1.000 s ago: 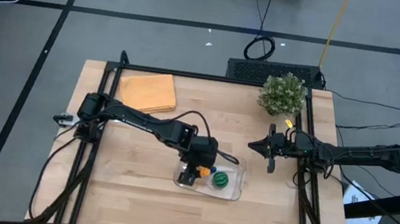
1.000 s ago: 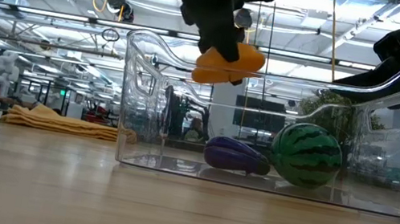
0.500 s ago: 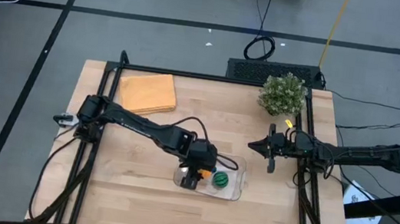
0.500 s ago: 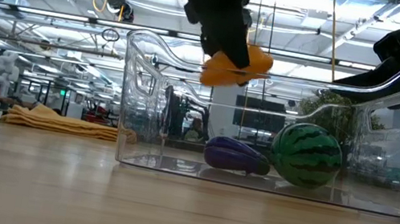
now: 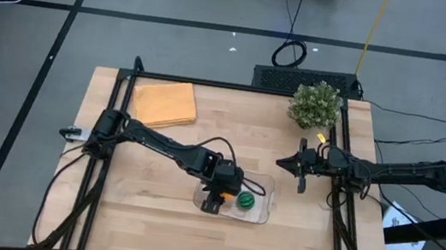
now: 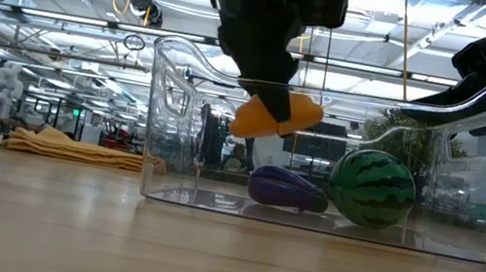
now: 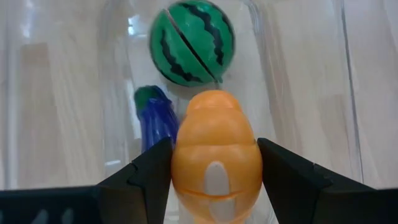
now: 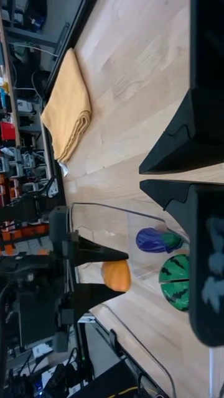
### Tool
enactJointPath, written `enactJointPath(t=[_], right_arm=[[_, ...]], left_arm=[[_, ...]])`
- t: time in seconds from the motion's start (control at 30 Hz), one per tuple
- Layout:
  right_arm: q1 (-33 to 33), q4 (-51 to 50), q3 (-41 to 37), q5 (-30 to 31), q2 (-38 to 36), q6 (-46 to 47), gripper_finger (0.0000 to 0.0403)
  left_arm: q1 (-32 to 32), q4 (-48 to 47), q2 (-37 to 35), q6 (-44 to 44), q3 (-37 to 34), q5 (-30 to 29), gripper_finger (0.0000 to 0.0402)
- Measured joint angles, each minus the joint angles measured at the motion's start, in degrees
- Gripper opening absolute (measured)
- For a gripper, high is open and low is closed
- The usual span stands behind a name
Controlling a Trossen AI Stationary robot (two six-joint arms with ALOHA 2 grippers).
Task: Pick and placing Produce into tupperware
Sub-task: Put the orange croissant into the transparent bin
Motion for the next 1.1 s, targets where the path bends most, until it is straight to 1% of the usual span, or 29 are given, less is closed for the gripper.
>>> enactJointPath(t=[0.1,0.2,0.53,0.77,0.93,1.1], right_arm=[[0.0,-0.1,0.0,0.0,0.0,-0.1,0.0016],[0.0,0.0,0.0,0.0,0.0,-0.1,0.0016],[0.0,0.1,0.0,0.0,0.0,-0.1,0.0016],[0.0,0.1,0.0,0.0,0.0,-0.2,0.0016],[0.0,0.1,0.0,0.0,0.0,-0.2,0.0016],[0.0,0.1,0.0,0.0,0.0,-0.4,0.0016]], left_arm=[[-0.6,-0.6,0.0,1.5,0.0,1.9,0.0211],[-1.0,-0.5,0.3,2.3,0.0,2.5,0.0211],[-0.7,0.8,1.3,-0.7,0.0,2.1,0.0211],[-0.9,1.3,1.3,-0.7,0.0,2.7,0.0211],[-0.9,1.3,1.3,1.0,0.0,3.0,0.0211],[-0.9,1.3,1.3,2.9,0.0,4.7,0.0211]])
